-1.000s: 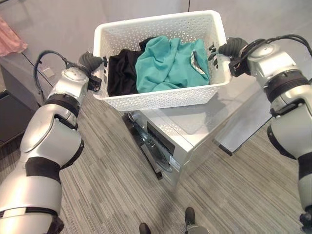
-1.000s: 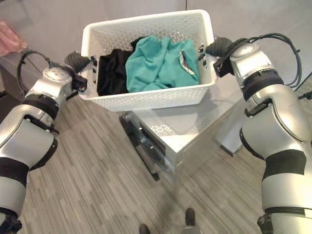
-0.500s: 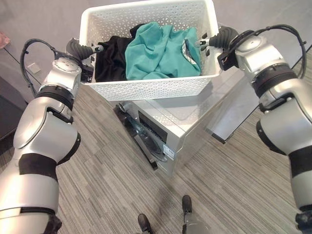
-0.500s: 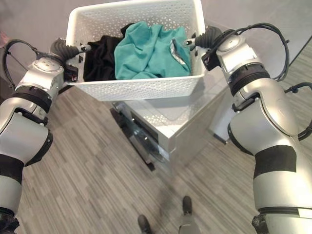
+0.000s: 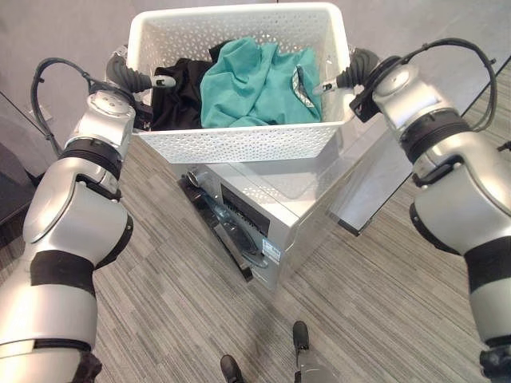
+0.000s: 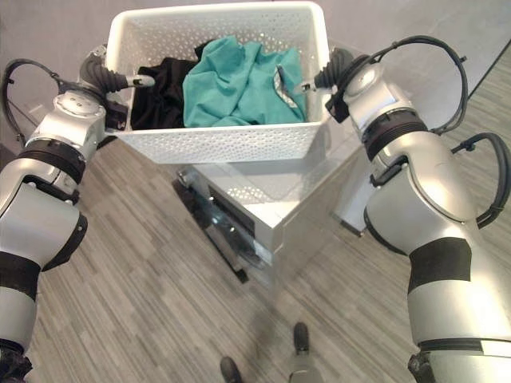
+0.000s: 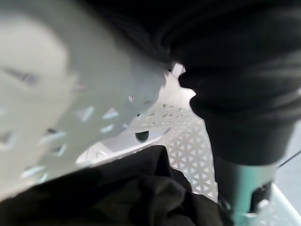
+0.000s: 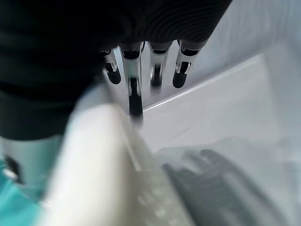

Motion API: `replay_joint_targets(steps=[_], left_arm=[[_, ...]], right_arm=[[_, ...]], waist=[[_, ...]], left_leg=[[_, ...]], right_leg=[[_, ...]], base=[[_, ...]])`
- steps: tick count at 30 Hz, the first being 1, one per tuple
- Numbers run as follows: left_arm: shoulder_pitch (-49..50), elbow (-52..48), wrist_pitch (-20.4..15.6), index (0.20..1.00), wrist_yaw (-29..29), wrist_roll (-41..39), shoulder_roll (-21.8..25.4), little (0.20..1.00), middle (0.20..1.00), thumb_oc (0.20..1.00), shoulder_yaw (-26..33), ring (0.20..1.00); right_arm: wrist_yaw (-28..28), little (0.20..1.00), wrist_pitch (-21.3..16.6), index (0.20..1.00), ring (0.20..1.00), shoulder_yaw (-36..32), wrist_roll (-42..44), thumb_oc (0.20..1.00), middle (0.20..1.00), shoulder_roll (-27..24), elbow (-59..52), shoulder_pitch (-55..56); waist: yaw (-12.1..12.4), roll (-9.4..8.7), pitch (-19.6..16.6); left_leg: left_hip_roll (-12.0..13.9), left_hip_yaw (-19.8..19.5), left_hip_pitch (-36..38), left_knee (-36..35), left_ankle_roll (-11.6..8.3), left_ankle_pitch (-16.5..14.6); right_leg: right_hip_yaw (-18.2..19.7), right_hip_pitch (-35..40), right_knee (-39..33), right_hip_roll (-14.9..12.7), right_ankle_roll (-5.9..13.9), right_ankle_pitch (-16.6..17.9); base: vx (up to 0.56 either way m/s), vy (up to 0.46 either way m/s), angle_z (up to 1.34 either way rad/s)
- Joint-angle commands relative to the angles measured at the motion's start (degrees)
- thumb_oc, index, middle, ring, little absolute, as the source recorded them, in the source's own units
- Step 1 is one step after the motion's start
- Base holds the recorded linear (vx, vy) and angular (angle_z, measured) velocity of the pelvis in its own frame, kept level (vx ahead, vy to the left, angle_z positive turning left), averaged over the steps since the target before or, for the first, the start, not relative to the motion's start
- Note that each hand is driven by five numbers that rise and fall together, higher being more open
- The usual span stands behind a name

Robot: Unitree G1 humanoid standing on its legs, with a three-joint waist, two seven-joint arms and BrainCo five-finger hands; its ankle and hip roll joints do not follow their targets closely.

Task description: Grab the laundry basket,head to the washer,open it,put in the laundry and shut it.

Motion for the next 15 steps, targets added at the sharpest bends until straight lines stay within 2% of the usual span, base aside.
replay_joint_targets(steps=[1,2,3,4,5,8,10,13,15], left_arm=[[-12.63,4.12,-0.94,1.0,-2.95,-2.31,-9.92,1.0,1.0,1.0,-0.52,1.0],[-12.56,4.22,-0.43,1.0,-3.15,-3.26,-9.63,1.0,1.0,1.0,0.05,1.0],[-12.6,4.23,-0.42,1.0,-3.18,-3.24,-9.65,1.0,1.0,1.0,-0.01,1.0],[-15.81,4.94,0.56,1.0,0.6,7.48,-9.8,1.0,1.0,1.0,-4.33,1.0],[-14.52,4.42,0.26,1.0,-0.49,7.73,-9.26,1.0,1.0,1.0,-4.77,1.0],[-12.89,3.6,-1.02,1.0,-0.69,7.53,-8.12,1.0,1.0,1.0,-3.5,1.0],[-14.46,3.24,-0.87,1.0,3.02,17.41,-8.94,1.0,1.0,1.0,-7.91,1.0],[-14.2,2.28,-1.96,1.0,2.89,16.6,-7.8,1.0,1.0,1.0,-7.29,1.0],[-13.02,2.93,-2.46,1.0,1.92,7.03,-7.29,1.0,1.0,1.0,-0.97,1.0]], right_arm=[[0.57,1.0,-0.64,1.0,1.0,0.45,6.91,1.0,1.0,9.01,9.46,-12.31],[-1.4,1.0,-0.4,1.0,1.0,-3.32,13.95,1.0,1.0,7.92,8.75,-11.94],[-1.46,1.0,-0.35,1.0,1.0,-3.37,13.97,1.0,1.0,7.88,8.73,-11.92],[-0.51,1.0,-0.23,1.0,1.0,0.88,3.38,1.0,1.0,7.57,9.83,-12.03],[-0.56,1.0,-0.92,1.0,1.0,2.42,0.5,1.0,1.0,7.5,8.73,-12.25],[-2.45,1.0,-1.74,1.0,1.0,1.48,1.97,1.0,1.0,6.27,7.06,-11.6],[-4.1,1.0,-3.43,1.0,1.0,2.81,-3.27,1.0,1.0,7.71,6.81,-11.09],[-5.41,1.0,-4.42,1.0,1.0,5.04,-8.62,1.0,1.0,7.12,4.63,-11.7],[-6.0,1.0,-4.48,1.0,1.0,4.23,-7.2,1.0,1.0,6.92,3.69,-11.56]], waist=[[-0.02,-0.03,11.14],[-0.65,0.01,11.62],[-0.45,0.09,11.23],[-0.72,-0.06,11.34],[-0.64,-0.11,11.66],[-0.64,0.16,11.86],[-0.89,0.3,12.37],[-0.92,0.46,12.58],[-1.19,0.72,12.9]], left_leg=[[3.22,-3.02,0.16,-0.06,-6.07,2.2],[3.25,-2.17,-0.58,-0.06,-5.52,3.54],[3.19,-3.01,-0.12,-0.06,-6.04,2.11],[3.26,-2.73,-0.4,-0.06,-6.05,2.26],[3.33,-2.65,-0.43,-0.06,-6.01,2.27],[3.4,-2.6,-0.46,-0.06,-5.93,2.15],[3.61,-2.3,-0.45,-0.06,-5.92,2.39],[3.67,-2.39,-0.64,-0.06,-5.98,2.46],[3.77,-2.36,-0.94,-0.06,-6.08,2.49]], right_leg=[[-0.03,5.46,-0.18,-6.53,7.11,1.3],[-0.12,4.42,-0.18,-6.36,6.53,2.61],[0.31,4.84,-0.18,-6.38,7.06,1.49],[0.32,4.55,-0.18,-6.24,7.01,1.57],[0.37,4.48,-0.18,-6.17,7.02,1.58],[0.57,4.36,-0.18,-6.08,6.98,1.4],[0.66,3.97,-0.18,-5.92,6.83,1.45],[0.83,3.64,-0.18,-5.8,6.8,1.42],[1.1,3.16,-0.18,-5.71,6.74,1.39]], base=[[-0.09,-0.036,0.09],[-0.01,-0.014,0.08],[0.0,0.0,0.0],[0.08,-0.009,0.0],[0.0,0.0,0.0],[-0.01,-0.003,-0.02],[0.0,0.0,0.0],[-0.02,-0.005,-0.05],[0.0,0.0,0.0]])
